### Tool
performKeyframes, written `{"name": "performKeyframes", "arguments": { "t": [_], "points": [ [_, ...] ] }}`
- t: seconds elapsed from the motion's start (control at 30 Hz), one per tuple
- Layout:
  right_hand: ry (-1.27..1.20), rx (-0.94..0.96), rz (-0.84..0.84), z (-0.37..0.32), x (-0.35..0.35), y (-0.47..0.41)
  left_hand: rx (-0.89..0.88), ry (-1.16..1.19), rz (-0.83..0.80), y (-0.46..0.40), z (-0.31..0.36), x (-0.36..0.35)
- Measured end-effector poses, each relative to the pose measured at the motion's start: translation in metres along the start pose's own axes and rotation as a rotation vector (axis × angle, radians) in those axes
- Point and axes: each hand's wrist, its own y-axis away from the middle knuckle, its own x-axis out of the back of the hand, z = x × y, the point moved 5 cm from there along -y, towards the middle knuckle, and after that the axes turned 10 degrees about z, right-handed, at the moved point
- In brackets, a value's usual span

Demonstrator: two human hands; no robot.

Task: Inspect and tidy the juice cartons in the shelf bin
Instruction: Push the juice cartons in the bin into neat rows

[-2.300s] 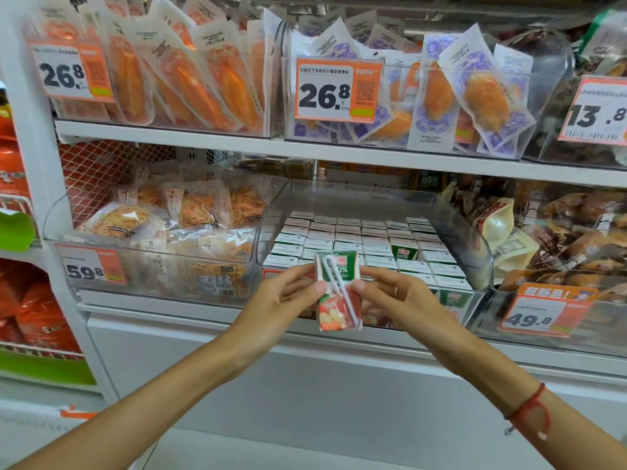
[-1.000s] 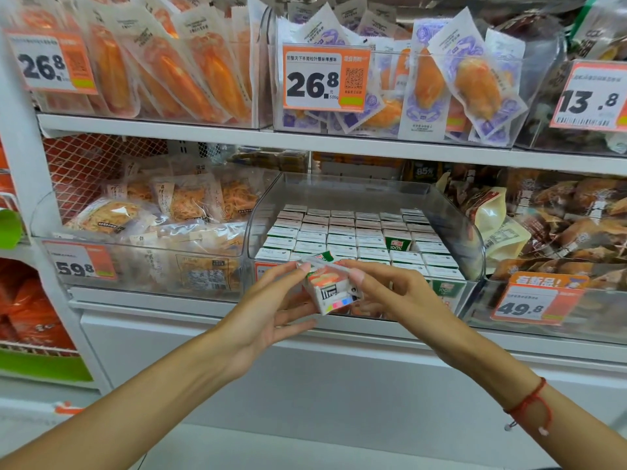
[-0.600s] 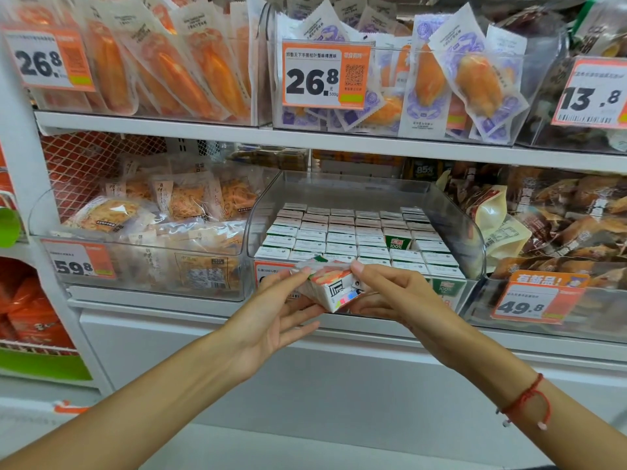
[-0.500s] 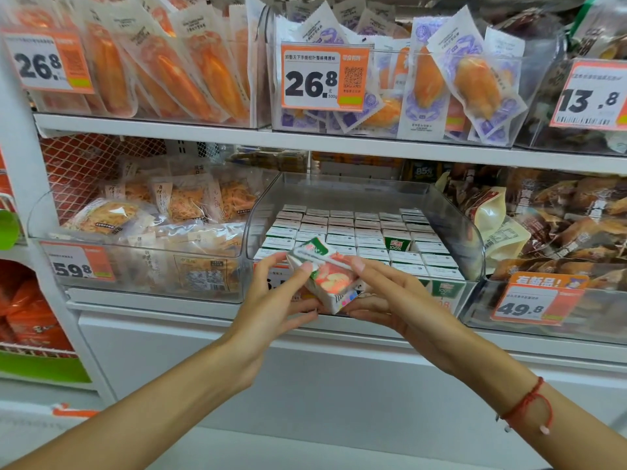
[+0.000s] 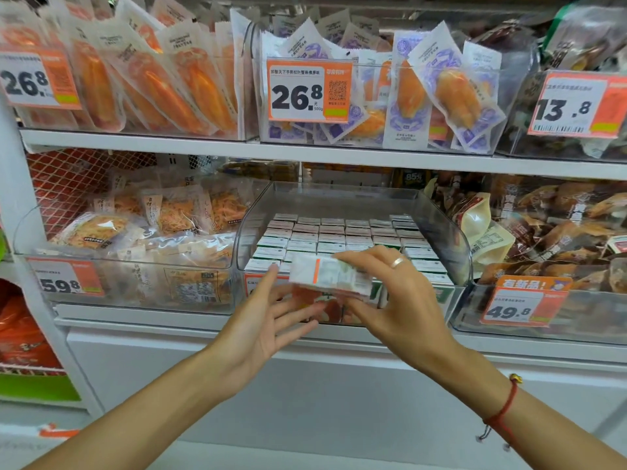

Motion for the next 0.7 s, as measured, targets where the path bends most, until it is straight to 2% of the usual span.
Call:
{"name": "performKeyframes", "arguments": {
  "t": [0.1, 0.2, 0.3, 0.37, 0.43, 0.5, 0.6, 0.7],
  "points": [
    [0.117, 0.207, -0.015, -0.005, 0.001, -0.002, 0.031, -0.009, -0.031, -0.003, 0.003, -0.001],
    [0.150, 0.265, -0.057, -0.002, 0.000, -0.006, 0.019, -0.003, -0.012, -0.008, 0.012, -0.003],
    [0.085, 0.158, -0.075, 0.018, 0.007, -0.011, -0.035, -0.041, 0.000, -0.018, 0.028, -0.016],
    [0.036, 0.036, 0.042, 0.040, 0.022, -0.012, -0.091, -0.089, 0.010, -0.028, 0.038, -0.031],
    [0.140, -0.060, 0.190, 0.066, 0.040, -0.012, -0.174, -0.141, 0.022, -0.043, 0.043, -0.051],
    [0.317, -0.160, 0.259, 0.091, 0.054, -0.010, -0.295, -0.228, 0.034, -0.061, 0.045, -0.074],
    [0.549, -0.236, 0.233, 0.116, 0.062, -0.003, -0.483, -0.401, 0.047, -0.085, 0.047, -0.108],
    [0.685, -0.247, 0.121, 0.129, 0.057, 0.007, -0.557, -0.511, -0.005, -0.107, 0.040, -0.128]
  ]
}}
